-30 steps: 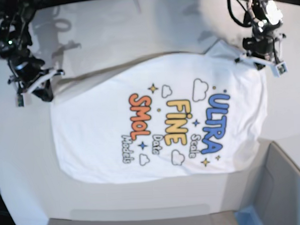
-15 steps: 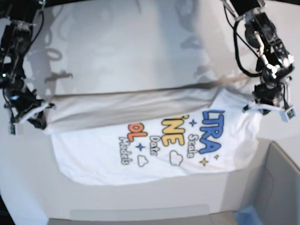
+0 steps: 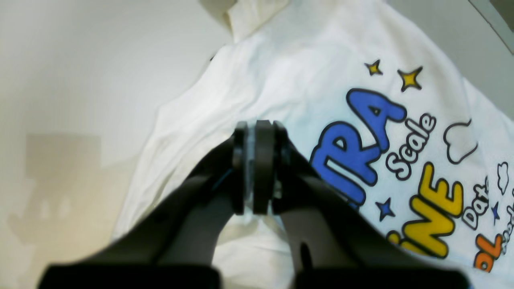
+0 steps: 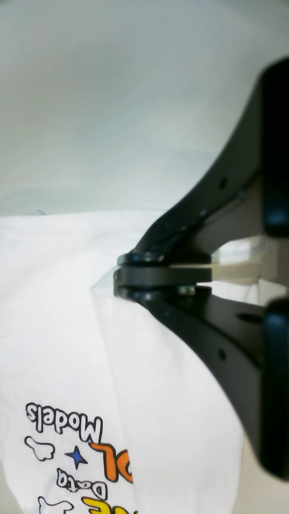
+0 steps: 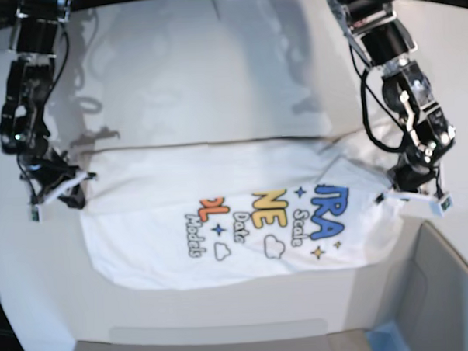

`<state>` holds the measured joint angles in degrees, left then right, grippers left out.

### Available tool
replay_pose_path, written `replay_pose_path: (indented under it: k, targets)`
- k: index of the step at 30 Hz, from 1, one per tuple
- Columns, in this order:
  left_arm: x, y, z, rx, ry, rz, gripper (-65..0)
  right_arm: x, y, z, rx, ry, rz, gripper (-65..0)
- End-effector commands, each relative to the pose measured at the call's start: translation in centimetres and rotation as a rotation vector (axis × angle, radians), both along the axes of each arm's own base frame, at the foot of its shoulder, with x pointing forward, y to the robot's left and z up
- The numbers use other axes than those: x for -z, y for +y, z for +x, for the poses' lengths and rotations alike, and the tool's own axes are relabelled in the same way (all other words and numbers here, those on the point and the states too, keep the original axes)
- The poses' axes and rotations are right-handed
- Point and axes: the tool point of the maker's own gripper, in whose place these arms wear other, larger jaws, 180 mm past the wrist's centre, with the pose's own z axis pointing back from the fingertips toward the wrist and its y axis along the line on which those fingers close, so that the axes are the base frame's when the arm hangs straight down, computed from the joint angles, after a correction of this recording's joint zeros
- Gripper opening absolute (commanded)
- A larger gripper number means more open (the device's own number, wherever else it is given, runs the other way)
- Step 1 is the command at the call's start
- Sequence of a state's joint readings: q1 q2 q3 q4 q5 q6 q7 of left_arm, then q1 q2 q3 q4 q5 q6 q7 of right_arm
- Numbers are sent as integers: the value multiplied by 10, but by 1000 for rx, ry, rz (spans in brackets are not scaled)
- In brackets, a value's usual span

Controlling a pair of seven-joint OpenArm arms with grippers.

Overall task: Layout the t-shirt on the table in an organized manner, then fold the t-shirt properly
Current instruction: 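Fold the shirt's shoulder edge over toward the hem with both grippers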

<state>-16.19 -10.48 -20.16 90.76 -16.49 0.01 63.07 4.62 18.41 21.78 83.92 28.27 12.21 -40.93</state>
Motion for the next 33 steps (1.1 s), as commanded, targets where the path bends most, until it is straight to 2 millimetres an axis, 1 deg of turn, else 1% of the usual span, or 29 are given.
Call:
replay_pose_path:
  k: [1,3,5,6,10,11,13,16,19,20,22,23,25,26,29,33]
  targets:
    - [-20,-4,18,41,-47,35,-650,-22,-5,13,2,-69,-12,-650]
    - [-15,-15,29,93,-24,57,-650,-20,-6,14,5,-67,-9,-650]
    - [-9,-19,37,108,-21,71,-650,-19,-3,14,-1,-64,-10,-650]
    - [-6,-14,39,97,-26,77,-650,-19,-3,14,-3,-64,-10,-650]
    - [9,-7,42,76,-20,82,-650,-20,-3,14,-4,-65,-11,-650]
    - [12,0,40,69,-12,93,-650,-20,-5,14,-2,-64,-19,-650]
    - [17,3,39,66,-2,100,-650,-18,-9,13,1,-56,-54,-650]
    - [12,11,44,49,-40,123,-650,-21,-13,16,8,-60,-75,-650]
    - [8,20,44,46,-51,153,-650,-17,-15,16,15,-50,-72,-650]
    - [8,18,46,55,-47,155,-650,-17,-16,16,15,-49,-73,-650]
    - [6,11,57,82,-49,162,-650,-17,-16,16,15,-49,-73,-650]
    - [10,6,60,97,-33,163,-650,-16,-15,16,15,-49,-71,-650]
    - [21,8,63,108,5,169,-650,-15,-14,16,15,-47,-68,-650]
    - [23,8,65,109,3,172,-650,-15,-14,16,15,-47,-68,-650]
    - [21,13,69,95,-30,190,-650,-14,-15,15,15,-44,-69,-650]
    - [22,14,69,92,-31,193,-650,-14,-16,14,15,-43,-71,-650]
